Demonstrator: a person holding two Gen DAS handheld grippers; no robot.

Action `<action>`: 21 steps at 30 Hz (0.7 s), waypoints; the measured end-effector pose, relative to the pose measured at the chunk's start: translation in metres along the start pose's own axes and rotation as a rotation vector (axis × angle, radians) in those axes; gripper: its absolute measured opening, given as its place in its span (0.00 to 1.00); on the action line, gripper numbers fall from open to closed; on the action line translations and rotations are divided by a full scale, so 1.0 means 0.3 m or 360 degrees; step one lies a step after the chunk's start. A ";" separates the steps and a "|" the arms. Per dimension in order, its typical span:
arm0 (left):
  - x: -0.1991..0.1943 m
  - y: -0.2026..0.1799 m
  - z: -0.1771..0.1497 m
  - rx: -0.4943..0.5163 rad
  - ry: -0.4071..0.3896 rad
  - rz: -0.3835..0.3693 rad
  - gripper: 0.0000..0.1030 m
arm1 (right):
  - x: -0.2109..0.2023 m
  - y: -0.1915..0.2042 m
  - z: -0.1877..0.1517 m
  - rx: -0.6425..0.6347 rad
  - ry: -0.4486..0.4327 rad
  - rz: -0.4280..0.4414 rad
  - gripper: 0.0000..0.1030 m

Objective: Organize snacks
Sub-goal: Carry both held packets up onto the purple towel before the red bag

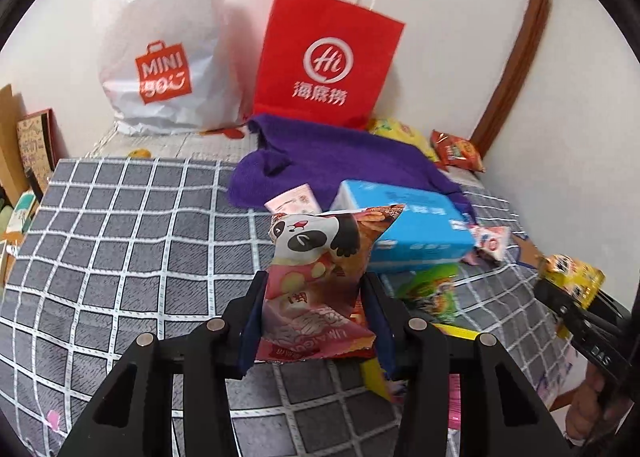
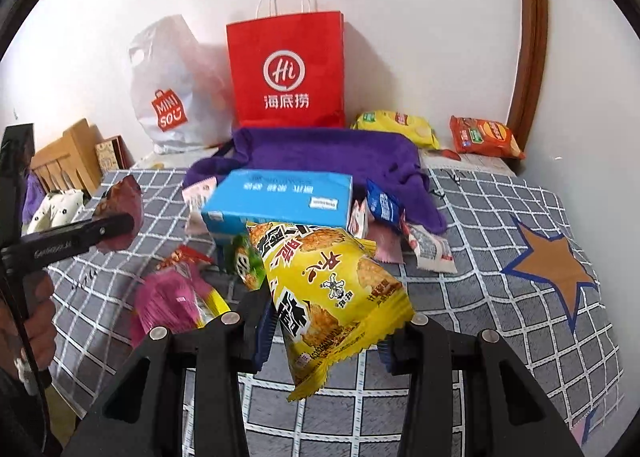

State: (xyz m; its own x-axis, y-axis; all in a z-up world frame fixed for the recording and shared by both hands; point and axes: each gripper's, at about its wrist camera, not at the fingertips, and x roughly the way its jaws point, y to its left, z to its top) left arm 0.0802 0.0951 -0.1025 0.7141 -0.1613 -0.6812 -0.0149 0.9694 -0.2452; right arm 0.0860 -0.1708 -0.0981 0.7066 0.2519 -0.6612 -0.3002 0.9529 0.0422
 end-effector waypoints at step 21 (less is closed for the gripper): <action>-0.054 -0.193 0.253 0.0124 -0.0052 -0.0247 0.43 | 0.012 -0.062 0.280 0.0120 -0.0062 -0.0114 0.40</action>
State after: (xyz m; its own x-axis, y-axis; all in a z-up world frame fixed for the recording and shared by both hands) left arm 0.1227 0.0556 -0.0248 0.7262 -0.3050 -0.6161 0.1505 0.9450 -0.2905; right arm 0.1478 -0.1735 -0.0384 0.7493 0.1878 -0.6350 -0.2002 0.9783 0.0531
